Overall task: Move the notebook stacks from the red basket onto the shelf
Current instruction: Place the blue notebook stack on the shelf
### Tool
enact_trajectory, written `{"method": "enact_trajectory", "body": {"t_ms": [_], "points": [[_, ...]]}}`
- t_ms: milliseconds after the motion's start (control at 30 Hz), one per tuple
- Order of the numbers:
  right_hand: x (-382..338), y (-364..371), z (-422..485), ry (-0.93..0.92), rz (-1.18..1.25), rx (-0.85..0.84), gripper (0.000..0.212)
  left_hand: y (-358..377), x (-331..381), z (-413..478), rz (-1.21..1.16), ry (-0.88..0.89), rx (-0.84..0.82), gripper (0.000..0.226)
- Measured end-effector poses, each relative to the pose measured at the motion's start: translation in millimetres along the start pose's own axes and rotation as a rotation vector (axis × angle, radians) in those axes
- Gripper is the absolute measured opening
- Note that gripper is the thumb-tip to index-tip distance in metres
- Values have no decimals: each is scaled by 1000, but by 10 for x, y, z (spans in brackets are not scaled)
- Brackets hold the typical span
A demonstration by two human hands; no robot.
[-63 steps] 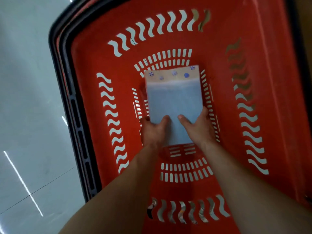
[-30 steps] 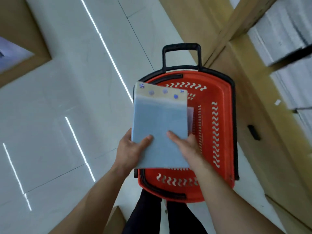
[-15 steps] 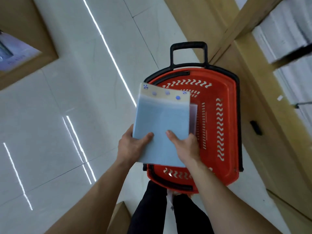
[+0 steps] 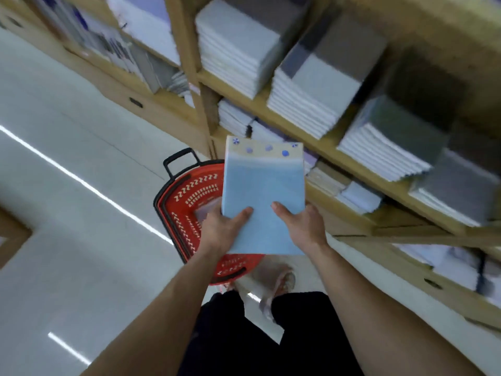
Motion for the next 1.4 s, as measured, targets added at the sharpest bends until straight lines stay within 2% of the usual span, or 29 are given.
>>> {"method": "enact_trajectory", "body": {"t_ms": [33, 133, 233, 367, 500, 567, 667, 800, 900, 967, 1100, 1267, 1400], "points": [[-20, -233, -184, -1, 23, 53, 46, 151, 240, -72, 42, 30, -31, 33], [81, -899, -601, -12, 118, 191, 54, 708, 782, -198, 124, 104, -128, 38], [267, -1537, -918, -8, 195, 277, 46, 1352, 1110, -279, 156, 97, -207, 44], [672, -2260, -1357, 22, 273, 371, 41, 2252, 1418, -458, 177, 166, -335, 35], [1111, -2798, -1655, 37, 330, 479, 43, 3015, 1549, -523, 244, 207, -463, 46], [1227, -3022, -1680, 30, 336, 507, 42, 3277, 1558, -491, 232, 196, -464, 50], [1307, -3240, -1588, 17, 302, 467, 37, 3485, 1542, -413, 226, 200, -410, 56], [1421, -3309, -1555, 5, 318, 424, 34, 3602, 1501, -491, 207, 217, -394, 46], [1608, -3240, -1634, 10, 333, 432, 32, 3588, 1367, -594, 224, 214, -365, 54], [1711, -3191, -1707, 35, 319, 446, 41, 3594, 1285, -648, 245, 198, -370, 54], [1837, -3228, -1757, 74, 335, 475, 61, 3733, 1325, -653, 269, 183, -417, 38], [1739, -3482, -1617, 74, 358, 505, 58, 3978, 1590, -486, 222, 189, -427, 30], [1639, -3674, -1329, 60, 361, 490, 58, 4100, 1720, -168, 190, 156, -394, 32]]}}
Point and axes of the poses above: each hand's wrist, its own z-axis towards the middle knuckle, its own y-axis out of the palm, x = y × z, the point moved 8 cm from there along z, towards the middle knuckle, and after that the axes turned 14 degrees about -x, right-handed, at the moved point
